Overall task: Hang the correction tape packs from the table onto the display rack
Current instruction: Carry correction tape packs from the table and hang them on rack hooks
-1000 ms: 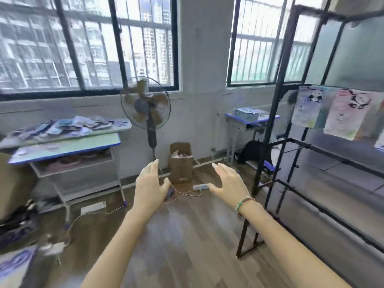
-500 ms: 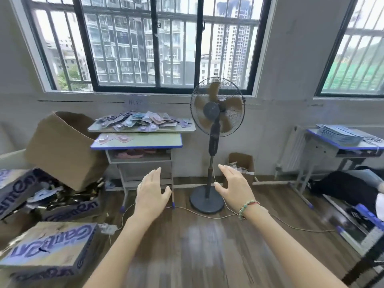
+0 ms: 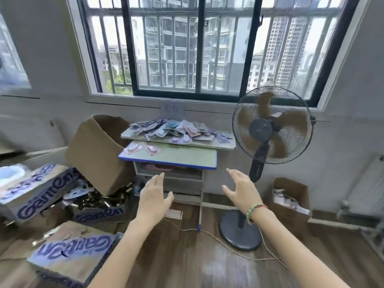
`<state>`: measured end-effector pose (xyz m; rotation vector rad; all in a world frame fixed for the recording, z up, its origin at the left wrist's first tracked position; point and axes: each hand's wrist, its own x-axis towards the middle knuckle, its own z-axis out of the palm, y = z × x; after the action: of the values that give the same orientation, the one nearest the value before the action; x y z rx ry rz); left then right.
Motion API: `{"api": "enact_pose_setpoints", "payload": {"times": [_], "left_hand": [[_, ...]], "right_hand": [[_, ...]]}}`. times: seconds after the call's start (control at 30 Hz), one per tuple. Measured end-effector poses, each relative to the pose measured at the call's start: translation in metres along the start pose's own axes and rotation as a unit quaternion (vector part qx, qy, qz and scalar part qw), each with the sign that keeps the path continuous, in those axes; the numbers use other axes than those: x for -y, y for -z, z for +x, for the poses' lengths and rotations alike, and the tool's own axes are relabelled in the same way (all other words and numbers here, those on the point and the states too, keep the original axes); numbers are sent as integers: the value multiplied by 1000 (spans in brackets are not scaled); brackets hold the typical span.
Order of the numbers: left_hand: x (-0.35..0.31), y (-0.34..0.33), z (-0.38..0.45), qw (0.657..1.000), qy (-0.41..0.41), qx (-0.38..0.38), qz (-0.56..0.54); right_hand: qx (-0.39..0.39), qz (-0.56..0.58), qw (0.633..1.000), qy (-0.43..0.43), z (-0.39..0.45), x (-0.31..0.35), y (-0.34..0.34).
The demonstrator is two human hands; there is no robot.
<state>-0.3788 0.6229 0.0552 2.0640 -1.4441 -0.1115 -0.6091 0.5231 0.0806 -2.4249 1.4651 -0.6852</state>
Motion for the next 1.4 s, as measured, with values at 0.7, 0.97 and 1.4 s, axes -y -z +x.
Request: {"api": "enact_pose_setpoints", "payload": {"times": [0.7, 0.97, 1.4], "left_hand": [[83, -74, 371, 999, -1, 52, -2], [80, -136, 480, 997, 7, 59, -46], [66, -214, 635, 995, 83, 47, -33]], "right_hand": [[32, -45, 996, -72, 344, -25, -124], [61, -31, 991, -113, 453, -80, -158], [123, -37, 985, -116, 660, -153, -206]]}}
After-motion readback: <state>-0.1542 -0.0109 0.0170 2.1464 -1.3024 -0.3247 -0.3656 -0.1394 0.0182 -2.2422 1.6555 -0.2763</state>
